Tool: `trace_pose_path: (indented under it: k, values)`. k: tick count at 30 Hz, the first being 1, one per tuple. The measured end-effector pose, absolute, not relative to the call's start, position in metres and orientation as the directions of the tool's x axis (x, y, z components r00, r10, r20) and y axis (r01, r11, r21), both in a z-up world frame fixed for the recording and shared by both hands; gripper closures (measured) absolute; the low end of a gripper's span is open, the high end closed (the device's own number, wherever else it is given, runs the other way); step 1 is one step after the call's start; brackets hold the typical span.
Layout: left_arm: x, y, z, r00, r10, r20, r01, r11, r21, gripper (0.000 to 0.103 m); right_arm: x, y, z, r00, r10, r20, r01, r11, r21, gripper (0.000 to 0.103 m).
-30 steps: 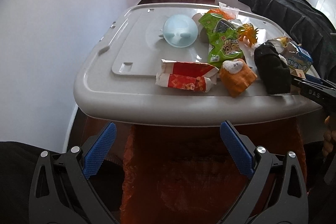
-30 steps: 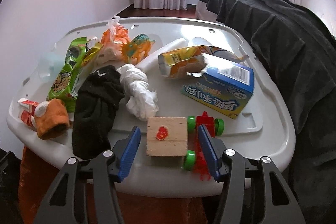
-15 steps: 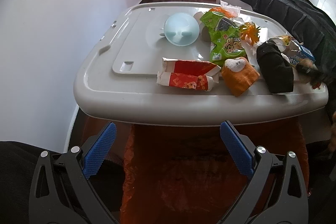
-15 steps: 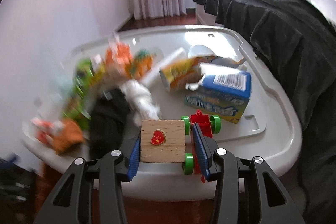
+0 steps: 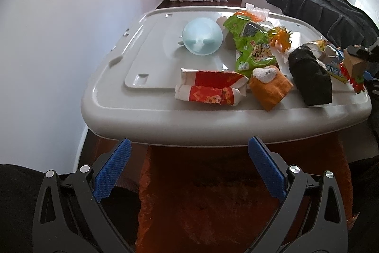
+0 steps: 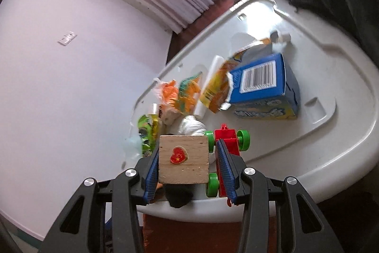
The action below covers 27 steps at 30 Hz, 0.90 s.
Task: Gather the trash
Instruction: 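Lift the wooden block with the right gripper and hold it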
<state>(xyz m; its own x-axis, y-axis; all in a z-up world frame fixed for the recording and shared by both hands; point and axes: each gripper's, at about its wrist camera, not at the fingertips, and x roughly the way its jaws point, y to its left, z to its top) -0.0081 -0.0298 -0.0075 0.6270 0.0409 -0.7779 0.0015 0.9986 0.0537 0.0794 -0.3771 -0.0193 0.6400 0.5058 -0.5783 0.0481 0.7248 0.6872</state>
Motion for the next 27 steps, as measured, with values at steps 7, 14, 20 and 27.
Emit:
trace_pose_path:
  k: [7, 14, 20, 27]
  values:
    - [-0.009, -0.035, -0.008, 0.631, 0.039, -0.775, 0.022, 0.997, 0.068, 0.007, 0.089, -0.347, -0.03, 0.591, 0.319, -0.741, 0.067, 0.896, 0.439, 0.058]
    - [-0.011, -0.035, -0.008, 0.634, 0.03, -0.773, 0.025, 0.998, 0.059, 0.007, 0.088, -0.308, -0.031, 0.602, 0.12, -0.789, -0.002, 0.989, 0.15, 0.058]
    - [-0.009, -0.032, -0.007, 0.628, 0.016, -0.778, 0.016, 0.999, 0.034, 0.007, 0.074, -0.293, -0.03, 0.633, -0.03, -0.774, -0.041, 0.997, -0.073, 0.058]
    - [-0.01, -0.029, -0.007, 0.631, 0.016, -0.776, 0.009, 1.0, 0.028, 0.007, 0.063, -0.257, -0.038, 0.69, -0.22, -0.69, -0.062, 0.931, -0.359, 0.058]
